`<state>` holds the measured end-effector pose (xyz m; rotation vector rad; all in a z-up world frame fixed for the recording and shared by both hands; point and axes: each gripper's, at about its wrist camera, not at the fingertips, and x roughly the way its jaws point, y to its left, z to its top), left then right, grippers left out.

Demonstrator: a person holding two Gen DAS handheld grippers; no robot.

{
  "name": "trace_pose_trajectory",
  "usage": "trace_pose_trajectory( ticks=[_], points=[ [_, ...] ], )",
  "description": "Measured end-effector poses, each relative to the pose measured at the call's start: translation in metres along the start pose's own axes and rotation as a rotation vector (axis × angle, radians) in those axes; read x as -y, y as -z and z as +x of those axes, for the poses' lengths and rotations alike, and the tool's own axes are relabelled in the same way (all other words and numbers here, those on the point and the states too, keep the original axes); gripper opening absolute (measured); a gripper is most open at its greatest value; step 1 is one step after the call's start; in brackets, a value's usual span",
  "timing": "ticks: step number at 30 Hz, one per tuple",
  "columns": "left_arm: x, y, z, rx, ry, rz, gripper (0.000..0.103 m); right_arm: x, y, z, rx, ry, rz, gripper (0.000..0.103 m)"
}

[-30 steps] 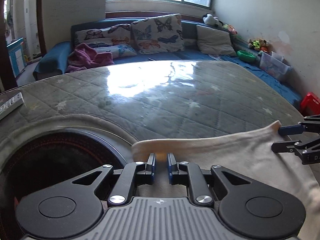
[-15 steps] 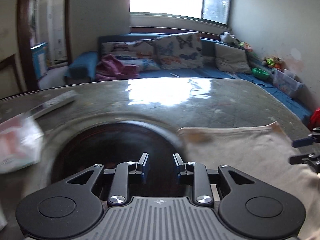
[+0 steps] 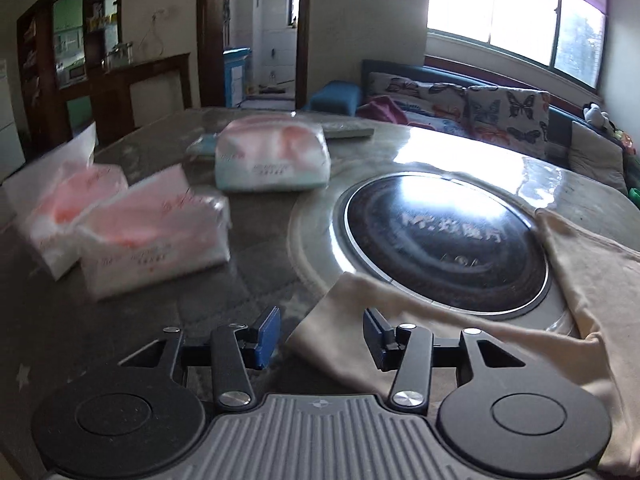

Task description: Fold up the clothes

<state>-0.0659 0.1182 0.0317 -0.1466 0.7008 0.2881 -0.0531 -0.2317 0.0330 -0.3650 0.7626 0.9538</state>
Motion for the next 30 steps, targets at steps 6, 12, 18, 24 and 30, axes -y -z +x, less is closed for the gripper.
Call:
trace_pose_trajectory(
  ticks=[6,12,18,24,30],
  points=[
    [-0.007,0.007,0.003,-0.007,0.011,-0.018,0.043,-0.017,-0.004,0.003,0.000,-0.003,-0.040,0.054],
    [-0.005,-0.001,0.004,0.034,0.045,-0.006,0.008,-0.016,-0.004,0.010,-0.013,0.020,-0.001,0.054],
    [0.008,-0.038,-0.005,0.173,0.062,0.039,0.005,-0.031,0.002,0.023,-0.040,0.021,-0.042,0.054],
    [0.010,-0.032,0.016,0.128,0.030,0.068,0.005,-0.033,0.003,0.021,-0.028,0.015,-0.015,0.054],
    [0.000,-0.019,0.029,0.062,0.001,0.056,0.006,-0.033,0.006,0.004,-0.006,0.026,0.002,0.054]
  ],
)
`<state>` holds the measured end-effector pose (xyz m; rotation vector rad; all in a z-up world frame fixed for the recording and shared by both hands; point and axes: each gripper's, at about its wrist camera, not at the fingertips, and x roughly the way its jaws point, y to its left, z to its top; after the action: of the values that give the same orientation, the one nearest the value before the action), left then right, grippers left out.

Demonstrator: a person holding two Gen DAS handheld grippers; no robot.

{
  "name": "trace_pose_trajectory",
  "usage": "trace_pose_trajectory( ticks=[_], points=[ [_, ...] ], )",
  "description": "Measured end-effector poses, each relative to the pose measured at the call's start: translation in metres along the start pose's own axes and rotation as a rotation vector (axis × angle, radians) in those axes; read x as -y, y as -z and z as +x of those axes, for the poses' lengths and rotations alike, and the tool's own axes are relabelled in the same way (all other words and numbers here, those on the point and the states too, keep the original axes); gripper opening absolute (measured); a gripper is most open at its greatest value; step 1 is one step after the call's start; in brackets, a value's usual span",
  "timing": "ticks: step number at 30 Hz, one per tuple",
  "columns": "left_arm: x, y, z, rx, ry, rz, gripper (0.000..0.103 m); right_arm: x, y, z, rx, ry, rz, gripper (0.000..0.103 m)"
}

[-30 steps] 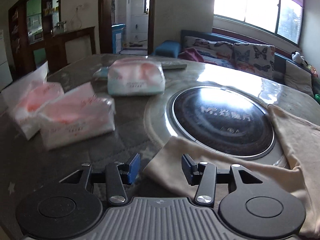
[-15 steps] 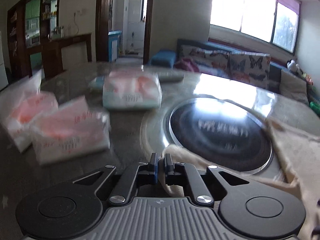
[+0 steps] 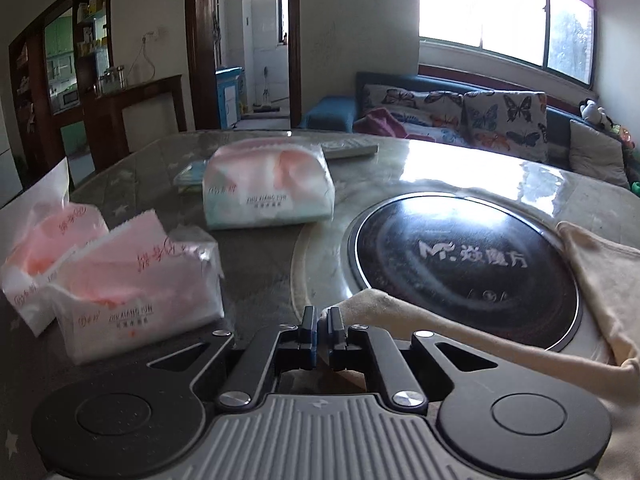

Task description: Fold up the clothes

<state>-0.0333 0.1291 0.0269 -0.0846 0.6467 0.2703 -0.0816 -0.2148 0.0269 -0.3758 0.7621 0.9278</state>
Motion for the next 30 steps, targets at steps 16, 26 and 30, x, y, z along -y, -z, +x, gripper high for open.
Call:
trace_pose_trajectory(
  ticks=[16,26,30],
  points=[
    [0.034,-0.005,-0.029,0.044,0.076,0.032,0.035,0.076,0.095,-0.093,0.067,0.318,0.431,0.054],
    [0.135,0.015,-0.063,0.031,0.410,0.232,0.041,0.054,0.106,-0.093,0.046,0.345,0.347,0.054],
    [0.178,0.023,-0.071,0.021,0.548,0.303,0.041,0.058,0.112,-0.109,0.097,0.390,0.402,0.054]
  ],
)
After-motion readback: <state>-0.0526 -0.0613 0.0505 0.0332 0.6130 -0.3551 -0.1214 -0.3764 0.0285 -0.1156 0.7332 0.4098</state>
